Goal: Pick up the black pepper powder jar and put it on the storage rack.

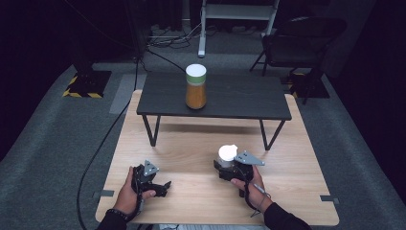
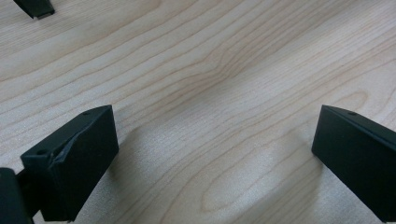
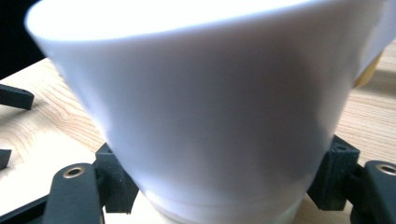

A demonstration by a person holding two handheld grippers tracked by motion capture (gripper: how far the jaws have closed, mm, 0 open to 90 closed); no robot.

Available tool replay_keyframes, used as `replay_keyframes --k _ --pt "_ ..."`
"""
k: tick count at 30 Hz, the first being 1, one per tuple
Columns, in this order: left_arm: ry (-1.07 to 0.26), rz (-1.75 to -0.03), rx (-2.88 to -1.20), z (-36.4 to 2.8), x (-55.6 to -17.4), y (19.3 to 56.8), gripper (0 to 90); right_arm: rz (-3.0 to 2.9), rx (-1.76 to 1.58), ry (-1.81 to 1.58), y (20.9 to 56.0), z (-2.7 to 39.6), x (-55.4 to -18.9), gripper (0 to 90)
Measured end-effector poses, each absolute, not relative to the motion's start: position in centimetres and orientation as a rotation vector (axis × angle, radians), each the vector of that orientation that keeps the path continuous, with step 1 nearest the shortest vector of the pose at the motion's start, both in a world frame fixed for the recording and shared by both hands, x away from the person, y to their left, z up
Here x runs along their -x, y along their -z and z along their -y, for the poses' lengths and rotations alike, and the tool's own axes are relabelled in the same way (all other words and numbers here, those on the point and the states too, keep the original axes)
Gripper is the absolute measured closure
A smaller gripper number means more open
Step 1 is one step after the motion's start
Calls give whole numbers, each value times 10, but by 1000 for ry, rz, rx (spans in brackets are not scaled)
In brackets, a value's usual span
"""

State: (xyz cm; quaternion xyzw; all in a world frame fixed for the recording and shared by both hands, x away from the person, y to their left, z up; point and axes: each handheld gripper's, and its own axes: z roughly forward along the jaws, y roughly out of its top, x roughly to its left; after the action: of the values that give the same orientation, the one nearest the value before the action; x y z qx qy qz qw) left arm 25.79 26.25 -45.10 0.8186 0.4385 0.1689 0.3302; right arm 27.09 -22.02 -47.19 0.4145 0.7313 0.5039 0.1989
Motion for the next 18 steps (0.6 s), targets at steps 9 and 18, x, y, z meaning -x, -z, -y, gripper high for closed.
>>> replay_keyframes --k 9,18 --pt "-442 -1146 -2141 -263 -258 451 4 -2057 -1157 -1387 467 222 -272 277" --pt "-442 -1146 -2141 -263 -258 451 4 -2014 -1137 -1408 456 231 -268 280"
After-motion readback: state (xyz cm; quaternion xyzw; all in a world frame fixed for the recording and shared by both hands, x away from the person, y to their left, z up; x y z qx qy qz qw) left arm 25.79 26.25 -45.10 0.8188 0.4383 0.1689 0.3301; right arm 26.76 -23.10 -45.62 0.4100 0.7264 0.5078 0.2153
